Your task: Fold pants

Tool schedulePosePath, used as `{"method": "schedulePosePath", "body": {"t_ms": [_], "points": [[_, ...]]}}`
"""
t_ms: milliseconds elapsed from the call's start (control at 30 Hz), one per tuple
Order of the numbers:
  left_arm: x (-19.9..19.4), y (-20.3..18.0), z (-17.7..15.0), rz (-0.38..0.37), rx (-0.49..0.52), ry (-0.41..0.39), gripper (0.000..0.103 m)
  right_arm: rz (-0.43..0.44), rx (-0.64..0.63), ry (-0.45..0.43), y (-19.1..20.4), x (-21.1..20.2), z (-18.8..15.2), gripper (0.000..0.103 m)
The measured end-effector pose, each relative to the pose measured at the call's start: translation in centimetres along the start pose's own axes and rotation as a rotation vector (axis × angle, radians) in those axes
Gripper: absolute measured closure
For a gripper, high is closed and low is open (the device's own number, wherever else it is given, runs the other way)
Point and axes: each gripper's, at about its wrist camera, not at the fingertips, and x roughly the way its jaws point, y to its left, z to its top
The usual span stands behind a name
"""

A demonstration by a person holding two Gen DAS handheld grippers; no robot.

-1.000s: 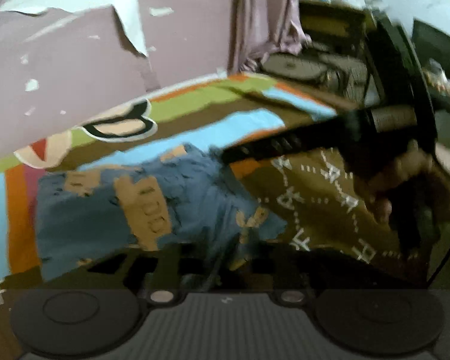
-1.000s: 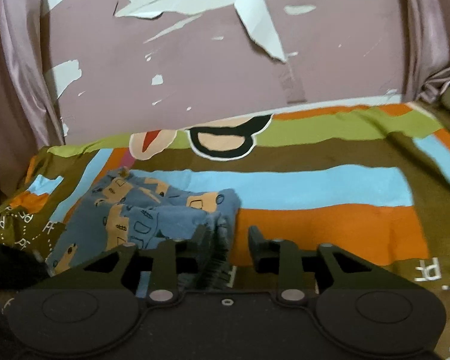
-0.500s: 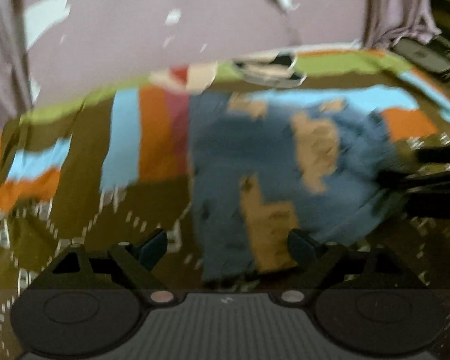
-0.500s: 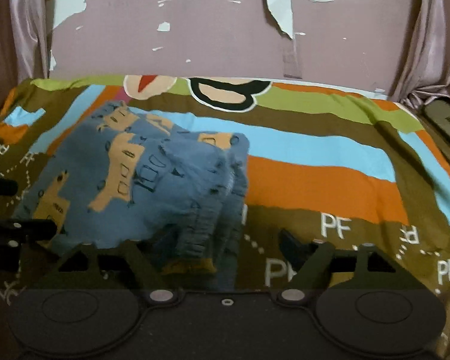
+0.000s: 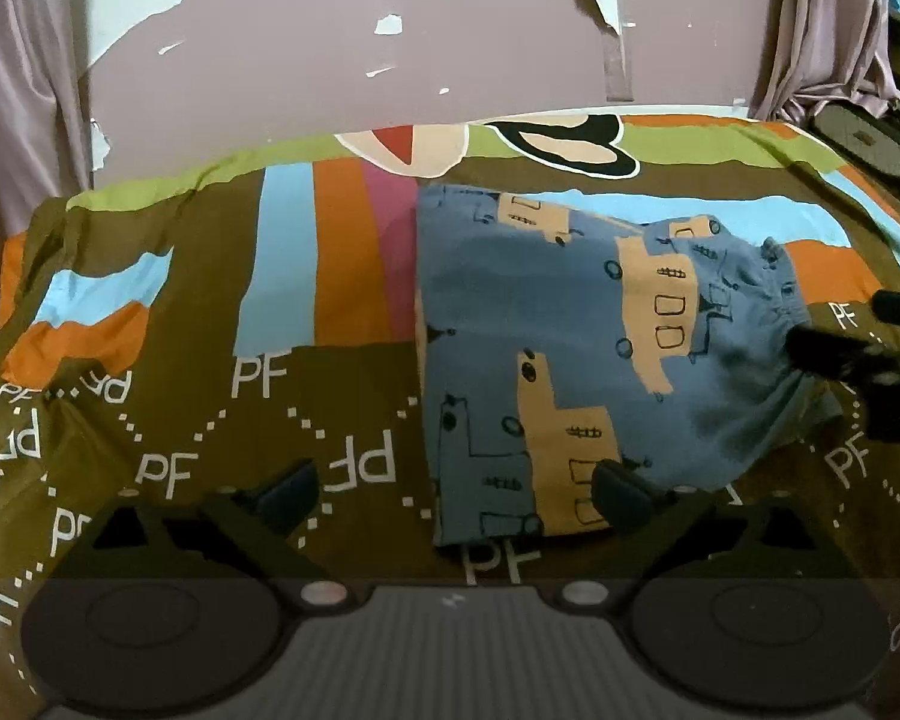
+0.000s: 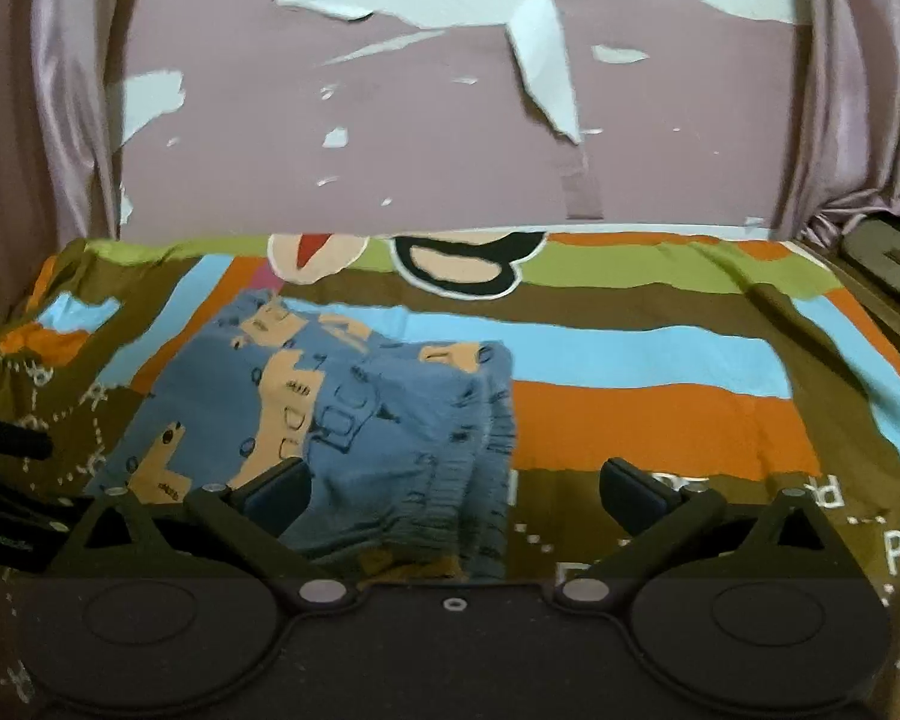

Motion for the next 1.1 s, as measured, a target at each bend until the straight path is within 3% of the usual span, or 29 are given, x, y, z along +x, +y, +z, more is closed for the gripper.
{"method": "schedulePosePath", "body": {"t_ms": [133, 200, 300, 500, 633, 700, 767, 867, 1000, 1100], "points": [[0.6, -0.1, -0.2, 0.021, 0.008, 0.033, 0.003, -0.109, -0.063, 0.104, 0.7, 2.0, -0.6, 0.001], [0.8, 0.0, -0.2, 0.022, 0.005, 0.040, 0.003, -0.073, -0.003, 0.101, -0.1, 1.5, -0.4, 0.001], [0.3, 0.2, 0.1, 0.012, 0.002, 0.032, 0.003, -0.037, 0.038, 0.028, -0.9, 0.3, 0.3, 0.001], [-0.3, 0.9, 1.1, 0.013, -0.069, -0.027, 0.000, 0.033, -0.075, -0.076, -0.3, 2.5, 3.8, 0.001], [1.3, 1.5, 1.1, 0.033, -0.131, 0.015, 0.000, 0.045, -0.184, -0.047, 0.5, 5.7, 4.7, 0.001], [2.2, 1.5, 0.7, 0.042, -0.126, 0.056, 0.001, 0.011, -0.206, -0.009, 0.6, 7.0, 4.2, 0.001], [2.5, 1.6, 0.3, 0.036, -0.128, 0.059, 0.001, -0.013, -0.162, 0.016, -0.3, 7.4, 3.6, 0.001], [2.5, 1.7, 0.3, 0.035, -0.125, 0.059, 0.001, 0.016, -0.051, 0.040, -1.9, 6.7, 3.2, 0.001], [2.1, 1.8, 0.4, 0.023, -0.142, 0.054, 0.000, 0.074, 0.014, 0.001, -2.8, 4.0, 2.9, 0.001], [1.4, 1.9, 0.6, 0.000, -0.164, 0.009, 0.000, 0.100, 0.031, -0.010, -3.1, 3.6, 3.0, 0.001]]}}
